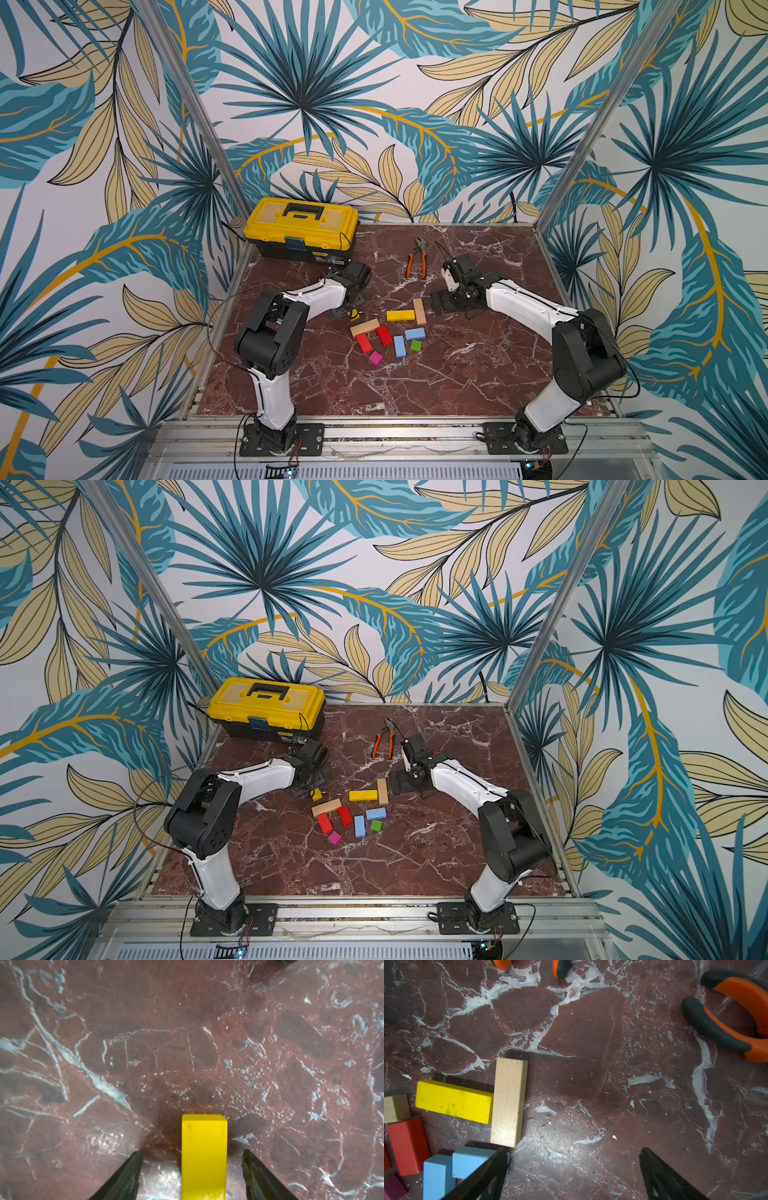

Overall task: Assemble the letter v with building blocks
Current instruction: Adjust the building block at the center of the board.

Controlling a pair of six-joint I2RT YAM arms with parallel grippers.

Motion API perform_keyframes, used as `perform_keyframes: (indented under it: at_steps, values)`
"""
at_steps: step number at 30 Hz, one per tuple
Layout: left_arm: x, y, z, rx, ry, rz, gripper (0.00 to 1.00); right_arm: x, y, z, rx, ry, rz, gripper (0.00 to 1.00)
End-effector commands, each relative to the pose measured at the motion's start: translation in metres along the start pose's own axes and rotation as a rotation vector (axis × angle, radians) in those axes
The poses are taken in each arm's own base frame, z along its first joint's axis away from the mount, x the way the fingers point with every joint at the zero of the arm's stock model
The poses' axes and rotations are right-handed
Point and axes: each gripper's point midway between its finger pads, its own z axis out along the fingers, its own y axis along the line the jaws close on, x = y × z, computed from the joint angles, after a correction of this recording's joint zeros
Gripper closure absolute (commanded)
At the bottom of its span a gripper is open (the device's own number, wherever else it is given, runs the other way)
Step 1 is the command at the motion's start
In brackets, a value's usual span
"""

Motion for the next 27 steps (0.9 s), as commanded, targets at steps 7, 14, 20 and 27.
perform_keyframes:
  at_steps: [7,14,20,27]
  values:
    - [-0.005,-0.006,0.014,-0.003,0.025,0.027,0.38,0.008,0.002,0.008,-0.003,0.036,-0.018,0.01]
    - [-0.006,-0.007,0.016,-0.004,0.026,0.031,0.50,0.009,0.004,0.009,-0.003,0.040,-0.024,0.01]
    - [-0.008,0.001,0.016,-0.018,0.020,0.026,0.59,0.010,0.005,0.010,0.002,0.044,-0.031,0.00]
    - [-0.012,0.013,0.013,-0.040,0.001,0.017,0.67,0.012,0.008,0.013,-0.004,0.050,-0.037,0.01]
